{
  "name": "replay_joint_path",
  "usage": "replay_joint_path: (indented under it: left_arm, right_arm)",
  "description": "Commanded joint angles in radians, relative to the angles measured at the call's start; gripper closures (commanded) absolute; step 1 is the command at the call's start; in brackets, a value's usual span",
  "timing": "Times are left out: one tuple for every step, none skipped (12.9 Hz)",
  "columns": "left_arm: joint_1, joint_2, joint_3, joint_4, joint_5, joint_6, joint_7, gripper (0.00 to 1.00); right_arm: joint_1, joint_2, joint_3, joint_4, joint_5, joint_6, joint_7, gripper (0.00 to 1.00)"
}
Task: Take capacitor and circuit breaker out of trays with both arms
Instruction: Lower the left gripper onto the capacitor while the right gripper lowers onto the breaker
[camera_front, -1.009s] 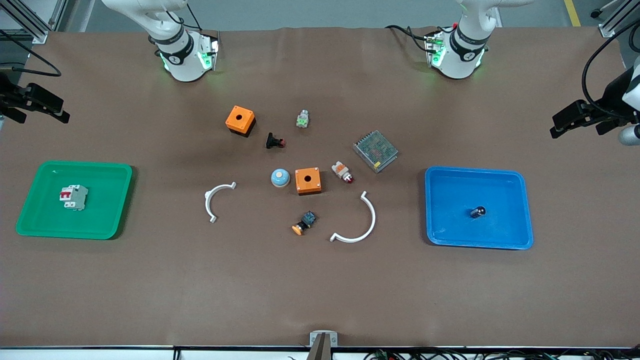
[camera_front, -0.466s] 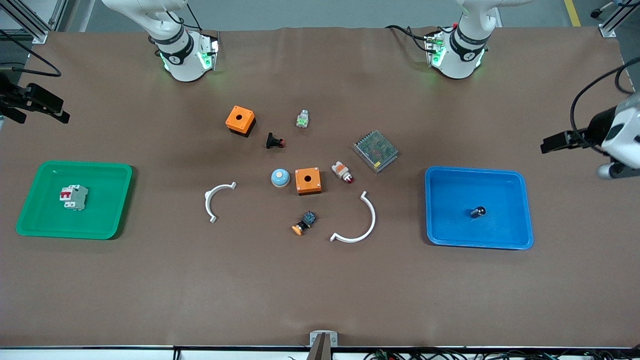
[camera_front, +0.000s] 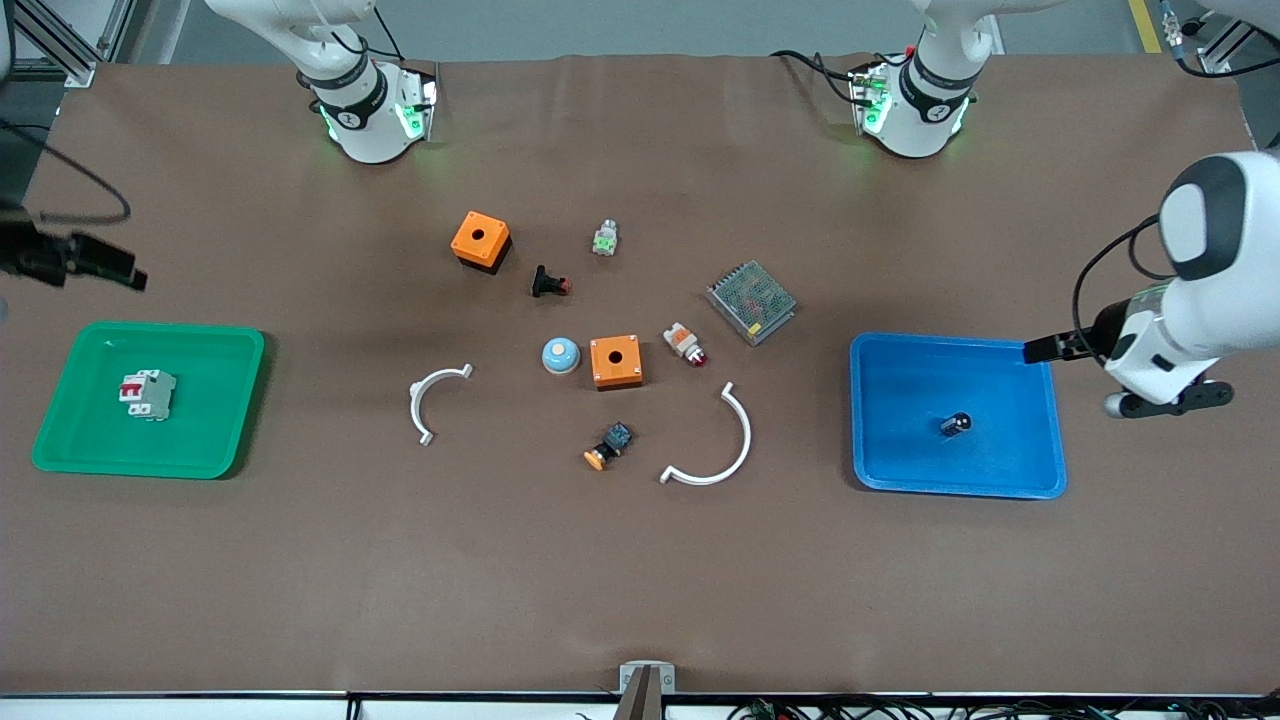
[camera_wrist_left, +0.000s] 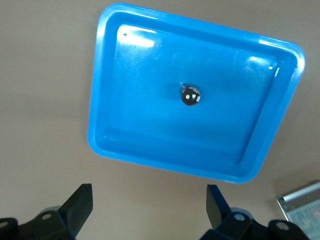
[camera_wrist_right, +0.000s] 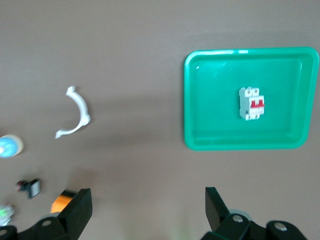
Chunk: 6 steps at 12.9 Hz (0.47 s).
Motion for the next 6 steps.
replay_joint_path:
  left_arm:
    - [-0.012, 0.026, -0.01, -0.095, -0.008, 0.159, 0.02, 0.0]
    - [-0.014, 0.035, -0.011, -0.135, -0.007, 0.234, 0.02, 0.0]
    - [-0.02, 0.054, -0.011, -0.163, -0.005, 0.298, 0.02, 0.0]
    - [-0.025, 0.081, -0.011, -0.165, 0.007, 0.334, 0.02, 0.0]
    - [-0.025, 0.113, -0.011, -0.16, 0.019, 0.375, 0.02, 0.0]
    - [-0.025, 0.141, -0.011, -0.157, 0.019, 0.417, 0.02, 0.0]
  right_arm:
    - [-0.092, 0.082, 0.009, 0.062, -0.016, 0.047, -0.12, 0.0]
    - [-0.129, 0.097, 0.011, 0.054, -0.014, 0.087, -0.145, 0.0]
    - [-0.163, 0.126, 0.011, 0.049, -0.014, 0.124, -0.186, 0.0]
    - [-0.19, 0.159, 0.009, 0.048, -0.016, 0.138, -0.241, 0.0]
    - [-0.215, 0.194, 0.009, 0.039, -0.017, 0.165, -0.278, 0.0]
    - [-0.245, 0.205, 0.011, -0.007, -0.017, 0.235, -0.304, 0.0]
